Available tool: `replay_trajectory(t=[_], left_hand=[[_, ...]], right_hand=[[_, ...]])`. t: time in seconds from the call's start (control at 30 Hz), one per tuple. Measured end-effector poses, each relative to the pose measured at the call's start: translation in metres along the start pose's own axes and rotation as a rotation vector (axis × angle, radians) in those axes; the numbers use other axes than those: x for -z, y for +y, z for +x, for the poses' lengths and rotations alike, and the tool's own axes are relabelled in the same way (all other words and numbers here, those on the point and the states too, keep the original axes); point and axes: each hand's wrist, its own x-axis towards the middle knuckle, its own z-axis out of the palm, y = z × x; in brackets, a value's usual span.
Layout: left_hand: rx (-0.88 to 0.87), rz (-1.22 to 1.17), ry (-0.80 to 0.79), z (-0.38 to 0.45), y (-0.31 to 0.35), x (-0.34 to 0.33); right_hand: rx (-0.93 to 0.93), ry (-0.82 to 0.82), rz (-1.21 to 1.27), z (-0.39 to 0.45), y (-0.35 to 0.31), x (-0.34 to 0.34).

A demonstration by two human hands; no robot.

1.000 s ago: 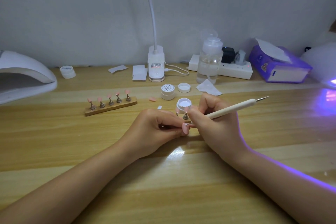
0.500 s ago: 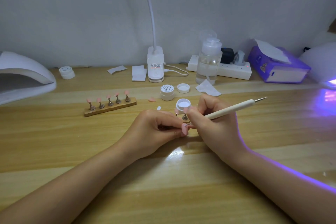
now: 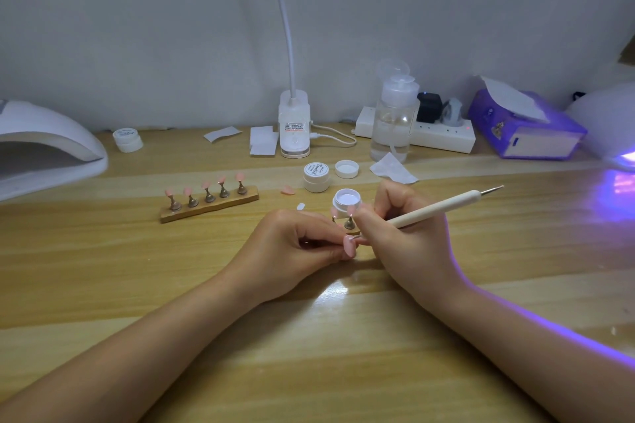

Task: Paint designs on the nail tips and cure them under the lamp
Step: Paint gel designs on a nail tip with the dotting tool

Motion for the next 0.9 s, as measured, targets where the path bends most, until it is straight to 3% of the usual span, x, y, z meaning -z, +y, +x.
replay_trajectory(t=[0.2,0.4,0.7,0.9], left_hand=[[0.010,-0.007,0.004,0.0003,-0.0006,-0.0003],[0.017,-0.018,0.009,0.0005,-0.0015,-0.0010],[0.041,-0.023,0.022,0.0002,-0.0012,-0.0012],[0.035,-0.014,0.018,0.0000,0.0001,-0.0006]], right_hand=[[-0.140,0.080,0.071,0.0040,0.0005,0.0015],[-0.155,0.126,0.019,0.0054,0.0003,0.0016],[-0.049,0.124,-0.005,0.0032,0.0033,0.0032],[-0.003,0.037,0.004,0.0002,0.0011,0.0030]])
